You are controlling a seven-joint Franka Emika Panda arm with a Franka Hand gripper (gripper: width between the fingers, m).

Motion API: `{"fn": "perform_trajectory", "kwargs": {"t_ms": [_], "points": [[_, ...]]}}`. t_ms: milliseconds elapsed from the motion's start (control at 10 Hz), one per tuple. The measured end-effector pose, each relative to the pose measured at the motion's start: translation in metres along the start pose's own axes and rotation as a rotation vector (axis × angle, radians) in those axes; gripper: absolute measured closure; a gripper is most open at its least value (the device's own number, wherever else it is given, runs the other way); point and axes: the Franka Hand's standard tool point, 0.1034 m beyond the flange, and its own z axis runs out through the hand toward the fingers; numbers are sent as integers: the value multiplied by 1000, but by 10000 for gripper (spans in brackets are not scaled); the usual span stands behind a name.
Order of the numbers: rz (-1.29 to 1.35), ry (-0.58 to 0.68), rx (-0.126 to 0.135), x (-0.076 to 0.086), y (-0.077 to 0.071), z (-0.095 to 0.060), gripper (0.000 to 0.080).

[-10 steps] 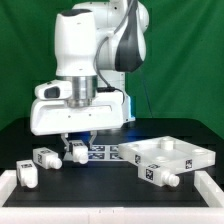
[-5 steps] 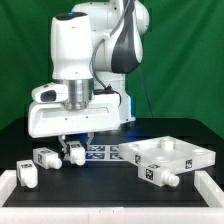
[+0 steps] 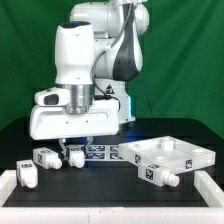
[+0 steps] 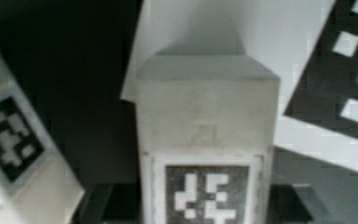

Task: Assemble one leg

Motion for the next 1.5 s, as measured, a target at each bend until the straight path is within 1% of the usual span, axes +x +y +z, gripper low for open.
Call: {"fn": "perform_trajectory", "kwargs": {"t_ms": [200,500,600,700,800,900,1000,1100,1200,1500], "points": [[1,6,-5,1,-1,0,515],[7,7,-4,2,-2,-1,505],[11,9,3,12,-12,-9,333],[-10,9,15,21,-21,-23,193],[2,-7,35,27,-26,-32,163],[27,-23,60,44,-35,-47,163],[44,-35,70,70,-45,-63,152],[34,-23,67,81,-49,-67,152],[39,-28,69,78,-48,-65,150],[38,-28,68,79,-49,-65,150]]}}
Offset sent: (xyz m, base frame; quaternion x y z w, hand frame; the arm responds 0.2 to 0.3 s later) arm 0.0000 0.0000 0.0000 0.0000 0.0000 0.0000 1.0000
